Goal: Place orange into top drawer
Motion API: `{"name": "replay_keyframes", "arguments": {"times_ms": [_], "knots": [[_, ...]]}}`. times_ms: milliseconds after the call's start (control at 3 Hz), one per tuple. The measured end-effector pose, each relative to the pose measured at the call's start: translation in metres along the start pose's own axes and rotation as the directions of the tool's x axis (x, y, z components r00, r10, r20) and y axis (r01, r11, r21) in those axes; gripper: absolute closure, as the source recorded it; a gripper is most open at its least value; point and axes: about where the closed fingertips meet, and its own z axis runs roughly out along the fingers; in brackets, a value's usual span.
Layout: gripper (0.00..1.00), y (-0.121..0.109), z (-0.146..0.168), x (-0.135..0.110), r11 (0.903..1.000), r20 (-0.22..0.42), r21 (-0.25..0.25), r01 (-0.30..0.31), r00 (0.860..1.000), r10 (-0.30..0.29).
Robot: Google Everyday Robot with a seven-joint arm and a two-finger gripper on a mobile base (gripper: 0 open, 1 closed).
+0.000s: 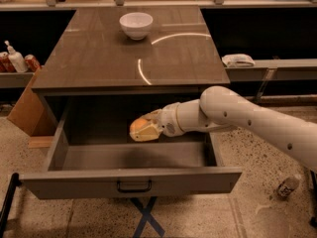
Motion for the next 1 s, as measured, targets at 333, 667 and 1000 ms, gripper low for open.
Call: {"name": "replay_keyframes", "arguments": {"times_ms": [333, 667, 1000], "knots": [[0.75, -0.011, 0.026, 0.005, 0.9999, -0.017, 0.014, -0.010, 1.000, 0.010], [0.51, -0.017, 0.040, 0.009, 0.9995, -0.027, 0.022, -0.025, 0.999, 0.025], [0.27, -0.020, 0.049, 0.012, 0.9992, -0.036, 0.021, -0.035, 0.999, 0.035]]}}
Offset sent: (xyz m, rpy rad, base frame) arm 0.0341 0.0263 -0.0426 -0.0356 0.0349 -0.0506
